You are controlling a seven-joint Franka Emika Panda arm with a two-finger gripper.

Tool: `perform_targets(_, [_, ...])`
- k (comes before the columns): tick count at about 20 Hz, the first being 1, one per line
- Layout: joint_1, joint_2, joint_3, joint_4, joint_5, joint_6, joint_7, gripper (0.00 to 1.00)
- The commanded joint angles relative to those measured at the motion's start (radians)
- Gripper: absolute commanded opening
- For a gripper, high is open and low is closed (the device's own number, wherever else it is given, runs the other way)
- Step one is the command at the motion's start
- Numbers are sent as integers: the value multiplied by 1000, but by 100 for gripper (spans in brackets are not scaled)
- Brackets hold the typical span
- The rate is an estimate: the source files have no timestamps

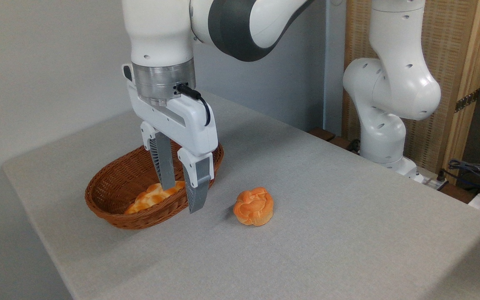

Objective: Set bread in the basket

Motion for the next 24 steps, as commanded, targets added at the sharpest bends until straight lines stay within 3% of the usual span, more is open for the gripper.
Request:
perform_targets(1, [-5,-6,8,2,2,-15,0,100])
perform_targets(17, [-5,-6,8,2,2,-17,3,100])
perform_targets(24, [-5,-14,8,-12,0,-146,6,100])
